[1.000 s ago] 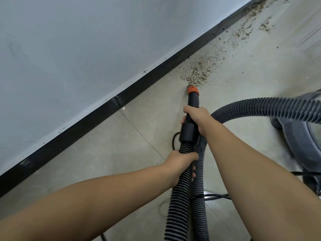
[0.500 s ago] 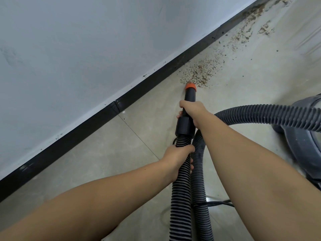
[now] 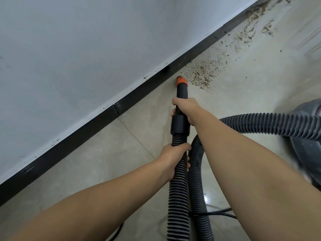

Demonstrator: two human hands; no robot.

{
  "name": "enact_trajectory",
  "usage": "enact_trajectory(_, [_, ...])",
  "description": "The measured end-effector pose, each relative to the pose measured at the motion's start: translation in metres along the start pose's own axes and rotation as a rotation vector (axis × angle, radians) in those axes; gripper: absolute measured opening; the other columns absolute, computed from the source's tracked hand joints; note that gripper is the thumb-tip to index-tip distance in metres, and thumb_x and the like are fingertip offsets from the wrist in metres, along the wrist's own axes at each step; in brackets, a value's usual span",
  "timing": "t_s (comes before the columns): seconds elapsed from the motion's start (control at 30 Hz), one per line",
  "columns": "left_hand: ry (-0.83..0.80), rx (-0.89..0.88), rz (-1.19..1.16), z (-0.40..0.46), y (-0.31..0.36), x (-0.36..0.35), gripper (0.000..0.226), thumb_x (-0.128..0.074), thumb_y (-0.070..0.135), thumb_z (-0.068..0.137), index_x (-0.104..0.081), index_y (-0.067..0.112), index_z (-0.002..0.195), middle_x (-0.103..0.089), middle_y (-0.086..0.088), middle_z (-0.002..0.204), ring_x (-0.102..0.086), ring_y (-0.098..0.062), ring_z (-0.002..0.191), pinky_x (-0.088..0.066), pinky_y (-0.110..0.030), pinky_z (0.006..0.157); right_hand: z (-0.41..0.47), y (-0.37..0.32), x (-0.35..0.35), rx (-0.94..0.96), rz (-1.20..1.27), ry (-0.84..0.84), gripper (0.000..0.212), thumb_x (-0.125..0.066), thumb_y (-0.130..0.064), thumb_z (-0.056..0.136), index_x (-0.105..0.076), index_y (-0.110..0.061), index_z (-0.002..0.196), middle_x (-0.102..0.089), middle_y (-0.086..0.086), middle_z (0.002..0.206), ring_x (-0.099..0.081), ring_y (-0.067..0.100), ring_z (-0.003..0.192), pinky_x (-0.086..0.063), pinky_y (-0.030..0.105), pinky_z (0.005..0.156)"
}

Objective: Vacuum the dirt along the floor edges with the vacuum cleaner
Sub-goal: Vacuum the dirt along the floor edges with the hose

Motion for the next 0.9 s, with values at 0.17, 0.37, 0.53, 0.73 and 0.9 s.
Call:
enact_trajectory(0.17, [-0.055,0.070,0.051,-0.006,-0.010,-0.003,0.015,-0.063,0.013,0.087,-0.054,0.007,0.077,-0.053,-0.006,0.052,-0.050,-0.016,0.040,-0.046,-0.022,0.045,0.000,0.020,0.028,-0.018,0.096,0.171,0.018,-0.056,-0.006,0.084,-0.044,-0.003,0.097,-0.055,0.012,0.061,-0.056,0.022,0.041,-0.051,0.028,0.046])
enact_trajectory(0.37, [-0.063,0.098,0.064,-0.011,-0.004,0.008,0.016,-0.064,0.012,0.086,-0.053,0.008,0.075,-0.053,-0.004,0.046,-0.049,-0.015,0.036,-0.045,-0.020,0.042,-0.001,0.031,0.038,-0.049,0.166,0.329,0.019,-0.057,-0.012,0.082,-0.039,-0.012,0.076,-0.057,0.010,0.069,-0.062,0.026,0.062,-0.058,0.048,0.077])
enact_trajectory(0.53, [-0.033,0.045,0.056,-0.005,0.000,0.004,0.014,-0.064,0.011,0.085,-0.054,0.007,0.077,-0.053,-0.005,0.049,-0.049,-0.015,0.037,-0.045,-0.020,0.042,0.003,0.025,0.037,-0.059,0.192,0.277,0.024,-0.058,-0.010,0.084,-0.042,-0.007,0.101,-0.056,0.010,0.069,-0.060,0.022,0.051,-0.059,0.039,0.065])
enact_trajectory(0.73, [-0.010,-0.016,0.005,0.005,0.013,-0.006,0.011,-0.064,0.011,0.085,-0.055,0.005,0.084,-0.053,-0.008,0.057,-0.050,-0.018,0.042,-0.045,-0.026,0.049,0.010,-0.003,0.025,-0.033,0.106,0.115,0.030,-0.055,-0.005,0.085,-0.042,-0.001,0.112,-0.055,0.011,0.065,-0.058,0.021,0.045,-0.051,0.027,0.045])
enact_trajectory(0.9, [0.032,-0.065,-0.030,0.011,0.031,0.002,0.011,-0.062,0.010,0.086,-0.051,0.007,0.088,-0.051,-0.008,0.058,-0.049,-0.017,0.037,-0.045,-0.022,0.043,0.018,-0.024,-0.001,-0.006,0.031,0.016,0.026,-0.054,-0.004,0.085,-0.043,-0.002,0.109,-0.056,0.011,0.063,-0.057,0.019,0.040,-0.051,0.024,0.042])
Point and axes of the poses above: each hand's wrist, its own z-axis towards the middle knuckle, its own x-axis out of the back of the hand, y = z × x, the point moved 7 cm from there along z, towards the middle knuckle
